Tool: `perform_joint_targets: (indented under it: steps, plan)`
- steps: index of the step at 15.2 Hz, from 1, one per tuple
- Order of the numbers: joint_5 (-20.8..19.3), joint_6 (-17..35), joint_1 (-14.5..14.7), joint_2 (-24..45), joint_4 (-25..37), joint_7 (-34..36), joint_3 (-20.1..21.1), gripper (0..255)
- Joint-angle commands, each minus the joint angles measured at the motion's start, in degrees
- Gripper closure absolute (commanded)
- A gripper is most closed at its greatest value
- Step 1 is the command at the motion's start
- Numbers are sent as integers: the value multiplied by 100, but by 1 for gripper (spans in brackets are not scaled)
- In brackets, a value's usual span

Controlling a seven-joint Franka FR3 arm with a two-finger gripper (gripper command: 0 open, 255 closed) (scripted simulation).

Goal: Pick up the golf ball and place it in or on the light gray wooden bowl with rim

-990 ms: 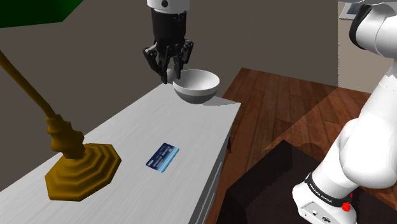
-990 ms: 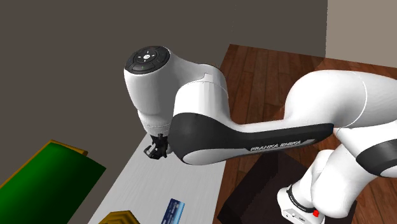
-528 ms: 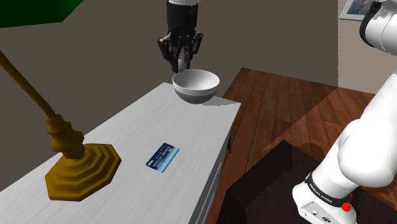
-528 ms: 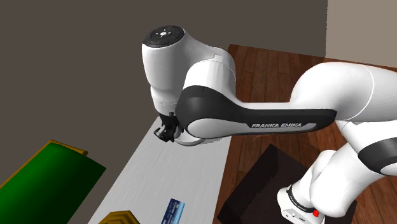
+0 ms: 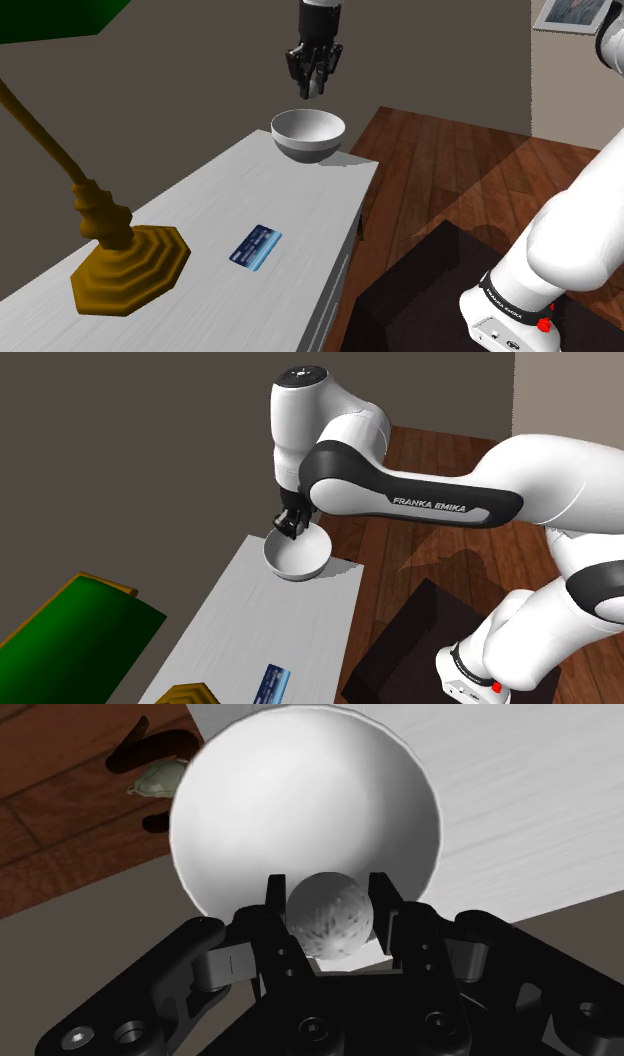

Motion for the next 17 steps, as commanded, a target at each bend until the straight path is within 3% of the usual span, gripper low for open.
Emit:
perform_joint_targets:
  steps: [1, 17]
  plan:
    - [5, -32, -100, 26, 71, -225, -111, 255]
    - [92, 1087, -118, -223, -1278, -225, -145, 255]
